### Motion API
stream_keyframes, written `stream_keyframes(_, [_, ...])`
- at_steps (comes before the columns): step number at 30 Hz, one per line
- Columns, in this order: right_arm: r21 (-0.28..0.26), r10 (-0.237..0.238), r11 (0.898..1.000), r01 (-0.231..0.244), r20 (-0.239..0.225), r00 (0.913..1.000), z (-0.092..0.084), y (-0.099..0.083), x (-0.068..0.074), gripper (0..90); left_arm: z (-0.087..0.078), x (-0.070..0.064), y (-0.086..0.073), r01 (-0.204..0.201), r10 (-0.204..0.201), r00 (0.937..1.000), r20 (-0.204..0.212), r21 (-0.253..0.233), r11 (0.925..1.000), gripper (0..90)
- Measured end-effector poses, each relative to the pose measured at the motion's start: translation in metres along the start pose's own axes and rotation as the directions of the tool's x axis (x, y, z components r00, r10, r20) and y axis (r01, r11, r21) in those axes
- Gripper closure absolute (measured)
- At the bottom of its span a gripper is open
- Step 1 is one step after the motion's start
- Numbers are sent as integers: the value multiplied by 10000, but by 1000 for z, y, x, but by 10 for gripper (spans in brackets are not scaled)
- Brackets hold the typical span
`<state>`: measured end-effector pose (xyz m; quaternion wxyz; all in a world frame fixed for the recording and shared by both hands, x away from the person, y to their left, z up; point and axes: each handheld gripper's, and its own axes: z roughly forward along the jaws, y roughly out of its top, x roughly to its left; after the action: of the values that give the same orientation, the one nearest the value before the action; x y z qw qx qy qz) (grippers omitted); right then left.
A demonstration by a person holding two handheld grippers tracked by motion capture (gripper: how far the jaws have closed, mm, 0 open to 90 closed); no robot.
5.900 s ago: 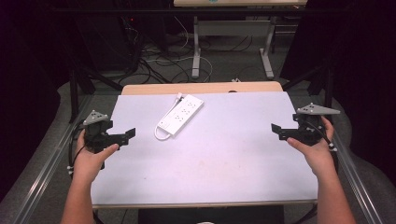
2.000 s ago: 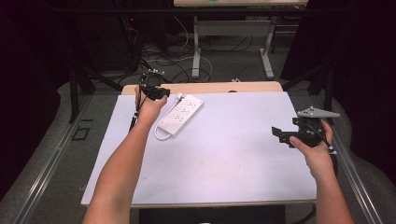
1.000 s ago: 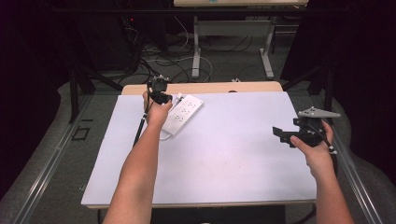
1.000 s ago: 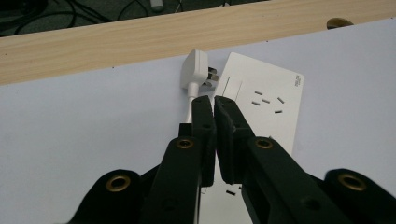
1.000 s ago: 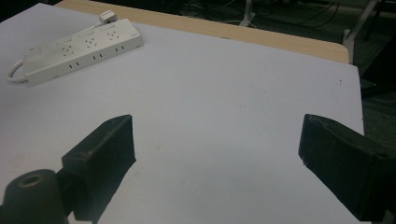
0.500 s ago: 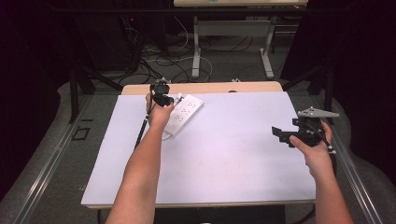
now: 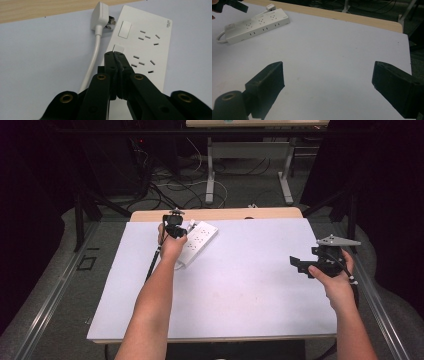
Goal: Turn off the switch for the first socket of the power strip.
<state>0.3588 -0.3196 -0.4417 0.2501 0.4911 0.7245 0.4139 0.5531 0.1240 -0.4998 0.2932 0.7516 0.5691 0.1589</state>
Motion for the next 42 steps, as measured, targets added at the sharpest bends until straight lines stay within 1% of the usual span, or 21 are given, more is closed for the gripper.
stream_keyframes(1, [2, -2, 10000, 2, 0, 10000, 0, 0, 0, 101, 0, 0, 0, 52, -52, 10000, 38, -20, 10000, 900])
stream_keyframes(2, [9, -1, 10000, 1, 9, 10000, 0, 0, 1, 101, 1, 0, 0, -55, 55, 10000, 26, 8, 10000, 900])
stream_keyframes(5, [10, 24, 10000, -24, -11, 10000, 0, 0, 2, 101, 3, 1, -1, -29, 28, 10000, 38, 64, 10000, 900])
stream_keyframes(6, [10, 24, 10000, -24, -11, 10000, 0, 0, 2, 101, 4, 0, -1, 86, -86, 10000, 10, 110, 9999, 900])
stream_keyframes(8, [44, -6, 10000, 7, -25, 10000, -1, 1, 1, 102, 5, 1, -1, -75, 75, 10000, -38, 167, 9998, 900])
stream_keyframes(12, [-4, 14, 10000, -14, 7, 10000, 0, 1, 1, 101, 6, 1, -2, -24, 23, 10000, 26, 197, 9998, 900])
stream_keyframes(13, [5, 11, 10000, -11, 9, 10000, 0, 1, 2, 102, 7, 1, -2, -20, 20, 10000, -11, 288, 9996, 900])
stream_keyframes(15, [-22, 48, 10000, -48, -1, 10000, 0, 0, 2, 101, 8, 1, -2, -95, 95, 10000, 15, 346, 9994, 900])
stream_keyframes(16, [-5, 34, 10000, -34, -1, 10000, 0, 0, 2, 101, 9, 0, -2, 19, -21, 10000, 44, 323, 9995, 900])
stream_keyframes(18, [2, 35, 10000, -35, -1, 10000, 1, 0, 2, 101, 10, 0, -2, -134, 134, 9999, -7, 417, 9990, 900])
stream_keyframes(21, [92, 47, 9999, -46, -70, 10000, 0, 0, 2, 101, 12, 0, -3, -122, 124, 9999, -38, 426, 9990, 900])
stream_keyframes(23, [59, 15, 10000, -14, -107, 9999, 1, 0, 2, 100, 14, 0, -4, 17, -16, 10000, -21, 443, 9990, 900])
stream_keyframes(25, [94, 45, 9999, -45, -53, 10000, 1, 0, 2, 100, 14, 1, -4, -57, 59, 10000, -43, 488, 9988, 900])
stream_keyframes(26, [94, 45, 9999, -45, -53, 10000, 1, 0, 2, 100, 15, 0, -4, 37, -36, 10000, -27, 518, 9987, 900])
stream_keyframes(27, [47, 29, 10000, -29, -24, 10000, 2, -1, 1, 100, 16, 1, -5, -23, 26, 10000, -69, 505, 9987, 900])
stream_keyframes(28, [47, 29, 10000, -29, -24, 10000, 2, -1, 1, 100, 16, 0, -5, 63, -58, 9999, -89, 558, 9984, 900])
stream_keyframes(30, [73, 46, 10000, -46, -3, 10000, 2, -1, 1, 101, 17, 0, -5, -42, 50, 9999, -125, 634, 9980, 900])
stream_keyframes(33, [161, -5, 9999, 5, -46, 10000, 2, -1, 1, 101, 18, 1, -7, 31, -22, 9999, -138, 694, 9976, 900])
stream_keyframes(38, [170, 41, 9998, -40, -54, 10000, 3, -1, 2, 100, 18, 2, -8, 143, -135, 9998, -127, 600, 9981, 900])
stream_keyframes(39, [161, 27, 9999, -27, -54, 10000, 3, -1, 1, 100, 17, 4, -8, 20, -5, 9998, -205, 717, 9974, 900])
stream_keyframes(42, [165, 43, 9999, -42, -42, 10000, 2, -1, 1, 100, 17, 4, -8, 25, -13, 9998, -191, 632, 9980, 900])
